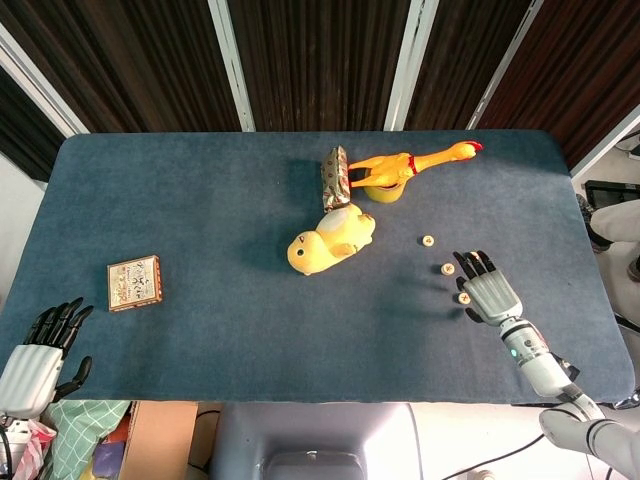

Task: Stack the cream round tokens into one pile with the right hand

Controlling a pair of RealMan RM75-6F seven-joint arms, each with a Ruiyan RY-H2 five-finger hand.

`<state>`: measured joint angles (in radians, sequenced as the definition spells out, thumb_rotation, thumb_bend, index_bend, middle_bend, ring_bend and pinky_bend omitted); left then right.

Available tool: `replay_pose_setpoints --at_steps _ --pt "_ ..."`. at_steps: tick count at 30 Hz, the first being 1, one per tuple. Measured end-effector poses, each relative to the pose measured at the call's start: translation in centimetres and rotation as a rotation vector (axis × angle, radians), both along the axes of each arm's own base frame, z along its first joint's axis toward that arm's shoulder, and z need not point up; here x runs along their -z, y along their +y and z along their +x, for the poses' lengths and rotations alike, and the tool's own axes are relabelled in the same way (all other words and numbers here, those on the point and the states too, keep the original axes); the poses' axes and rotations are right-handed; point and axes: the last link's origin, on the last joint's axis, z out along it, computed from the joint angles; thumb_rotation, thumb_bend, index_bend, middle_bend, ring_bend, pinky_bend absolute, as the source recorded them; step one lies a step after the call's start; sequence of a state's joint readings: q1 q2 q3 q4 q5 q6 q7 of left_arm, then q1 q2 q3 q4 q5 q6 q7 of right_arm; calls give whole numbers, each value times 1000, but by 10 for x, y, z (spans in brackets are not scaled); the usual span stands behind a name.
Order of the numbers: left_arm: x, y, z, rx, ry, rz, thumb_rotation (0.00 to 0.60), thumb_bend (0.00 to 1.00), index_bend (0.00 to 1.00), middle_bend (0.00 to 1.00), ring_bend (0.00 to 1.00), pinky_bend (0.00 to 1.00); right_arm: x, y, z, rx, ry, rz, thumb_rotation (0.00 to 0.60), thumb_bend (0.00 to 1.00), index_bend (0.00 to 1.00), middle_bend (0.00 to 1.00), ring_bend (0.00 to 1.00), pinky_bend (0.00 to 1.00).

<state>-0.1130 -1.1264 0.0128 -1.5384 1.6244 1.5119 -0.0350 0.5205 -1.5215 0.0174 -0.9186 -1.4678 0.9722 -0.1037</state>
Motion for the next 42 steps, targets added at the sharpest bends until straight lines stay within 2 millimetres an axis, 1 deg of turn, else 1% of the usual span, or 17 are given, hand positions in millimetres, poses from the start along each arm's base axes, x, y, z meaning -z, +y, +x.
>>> replay_pose_setpoints --at_steps 9,17,22,26,32,37,42 --pt "-1 -1 0 0 0 3 600 462 0 0 0 95 3 -5 -2 17 3 -2 600 431 570 90 0 0" --pt "-1 -2 0 0 0 6 600 464 0 0 0 95 4 -5 -4 22 5 1 600 431 575 90 0 0" --pt "-1 -2 0 0 0 6 600 464 0 0 0 94 6 -5 -5 27 3 2 600 433 598 90 0 0" --pt "-1 -2 0 -2 -1 7 600 463 0 0 0 95 7 -6 -5 32 3 4 600 470 615 90 0 0" --pt "-1 -2 0 -2 -3 8 600 462 0 0 0 95 9 -7 -2 29 -6 5 600 498 627 90 0 0" --pt "-2 -3 0 -1 -4 8 600 464 0 0 0 95 4 -9 4 22 -49 -19 600 506 635 90 0 0" --pt "-2 -3 0 -3 -3 9 600 463 0 0 0 95 -7 -15 12 16 -117 -63 600 506 634 90 0 0"
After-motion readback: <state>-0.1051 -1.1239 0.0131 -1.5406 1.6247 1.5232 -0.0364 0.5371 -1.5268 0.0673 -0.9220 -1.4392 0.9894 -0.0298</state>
